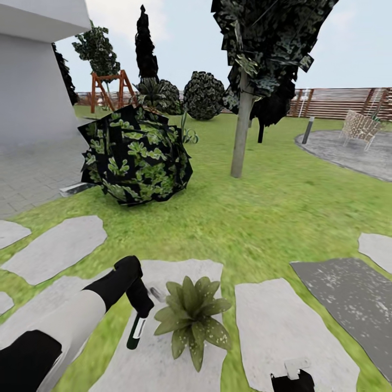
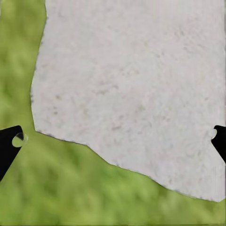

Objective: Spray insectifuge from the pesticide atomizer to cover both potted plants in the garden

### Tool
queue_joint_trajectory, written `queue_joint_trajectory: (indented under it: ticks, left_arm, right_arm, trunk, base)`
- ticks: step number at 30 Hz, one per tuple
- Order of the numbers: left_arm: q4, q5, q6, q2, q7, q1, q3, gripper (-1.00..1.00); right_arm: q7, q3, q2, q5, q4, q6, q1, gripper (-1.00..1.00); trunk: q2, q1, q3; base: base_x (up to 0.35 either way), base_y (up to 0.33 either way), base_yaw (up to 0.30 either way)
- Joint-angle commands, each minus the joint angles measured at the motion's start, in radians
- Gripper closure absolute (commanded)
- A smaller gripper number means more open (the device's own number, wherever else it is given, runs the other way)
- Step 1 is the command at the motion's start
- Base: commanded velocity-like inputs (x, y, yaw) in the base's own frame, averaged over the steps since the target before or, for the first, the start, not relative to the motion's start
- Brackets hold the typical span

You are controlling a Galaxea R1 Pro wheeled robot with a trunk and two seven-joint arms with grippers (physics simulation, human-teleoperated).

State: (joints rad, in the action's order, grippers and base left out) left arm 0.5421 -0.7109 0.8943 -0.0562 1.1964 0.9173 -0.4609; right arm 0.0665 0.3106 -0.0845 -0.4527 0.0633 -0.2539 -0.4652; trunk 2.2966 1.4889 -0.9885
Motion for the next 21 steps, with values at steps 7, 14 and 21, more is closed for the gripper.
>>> queue_joint_trajectory:
  ticks: [7, 14, 21]
  left_arm:
    - [-0.057, -0.048, 0.005, 0.001, 0.020, -0.009, -0.024, 1.00]
    - [-0.091, -0.054, 0.002, -0.002, 0.019, -0.039, -0.050, 1.00]
    - [-0.092, -0.054, 0.002, -0.001, 0.016, -0.048, -0.050, 1.00]
  right_arm:
    - [0.004, 0.006, 0.000, -0.011, -0.002, -0.004, -0.001, -1.00]
    - [0.004, 0.006, 0.000, -0.011, -0.002, -0.004, -0.001, -1.00]
    - [0.004, 0.006, 0.000, -0.011, -0.002, -0.004, -0.001, -1.00]
  trunk:
    - [0.000, 0.000, -0.001]
    - [0.000, 0.000, -0.001]
    - [0.000, 0.000, -0.001]
  base:
    - [0.012, 0.010, -0.235]
    - [0.000, 0.000, -0.023]
    - [0.000, 0.000, -0.187]
